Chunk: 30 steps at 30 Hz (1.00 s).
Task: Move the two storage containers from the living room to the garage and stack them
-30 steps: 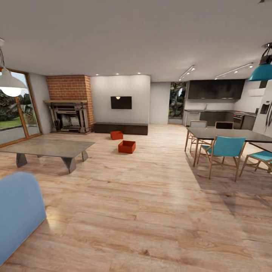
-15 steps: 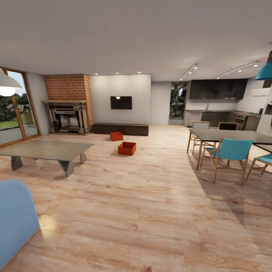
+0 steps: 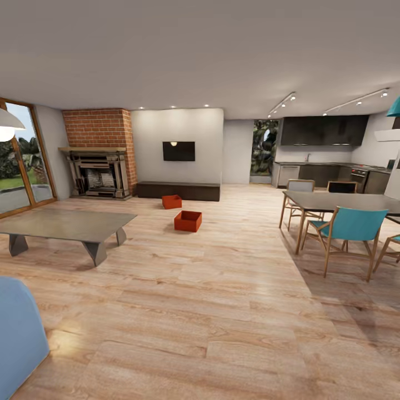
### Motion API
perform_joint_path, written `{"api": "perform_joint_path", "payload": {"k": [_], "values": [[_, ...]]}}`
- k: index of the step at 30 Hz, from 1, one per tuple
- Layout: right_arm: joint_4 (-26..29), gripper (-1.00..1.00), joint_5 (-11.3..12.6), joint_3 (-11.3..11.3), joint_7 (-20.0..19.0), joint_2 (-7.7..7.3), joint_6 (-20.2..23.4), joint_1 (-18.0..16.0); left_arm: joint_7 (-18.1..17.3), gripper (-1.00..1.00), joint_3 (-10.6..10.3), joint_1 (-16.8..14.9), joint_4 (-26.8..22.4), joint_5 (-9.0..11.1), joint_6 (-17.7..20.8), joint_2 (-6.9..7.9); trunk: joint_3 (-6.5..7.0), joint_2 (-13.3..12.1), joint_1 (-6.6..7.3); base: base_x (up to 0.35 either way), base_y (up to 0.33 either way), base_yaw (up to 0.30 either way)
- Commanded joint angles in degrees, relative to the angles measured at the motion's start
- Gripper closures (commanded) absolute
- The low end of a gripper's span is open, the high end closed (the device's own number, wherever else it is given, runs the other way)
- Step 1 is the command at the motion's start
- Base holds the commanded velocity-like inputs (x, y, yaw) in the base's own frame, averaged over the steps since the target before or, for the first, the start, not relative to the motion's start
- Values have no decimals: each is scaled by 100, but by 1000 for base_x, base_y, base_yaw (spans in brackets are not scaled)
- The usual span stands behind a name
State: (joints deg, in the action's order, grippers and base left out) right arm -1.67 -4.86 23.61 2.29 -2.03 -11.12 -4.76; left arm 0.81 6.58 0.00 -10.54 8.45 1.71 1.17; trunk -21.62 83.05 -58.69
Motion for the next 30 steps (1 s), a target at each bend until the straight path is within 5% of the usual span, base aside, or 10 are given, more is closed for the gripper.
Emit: {"api": "perform_joint_path", "payload": {"k": [1,30], "values": [[-18,-100,-51,-5,23,2,-31,-7,7,-100,1,0,-10,61,17,-1,-6,3,-4,324,88,0],[-18,-100,-59,1,26,1,-31,-7,7,-100,1,0,-22,61,23,6,-6,3,-4,324,98,0]]}}
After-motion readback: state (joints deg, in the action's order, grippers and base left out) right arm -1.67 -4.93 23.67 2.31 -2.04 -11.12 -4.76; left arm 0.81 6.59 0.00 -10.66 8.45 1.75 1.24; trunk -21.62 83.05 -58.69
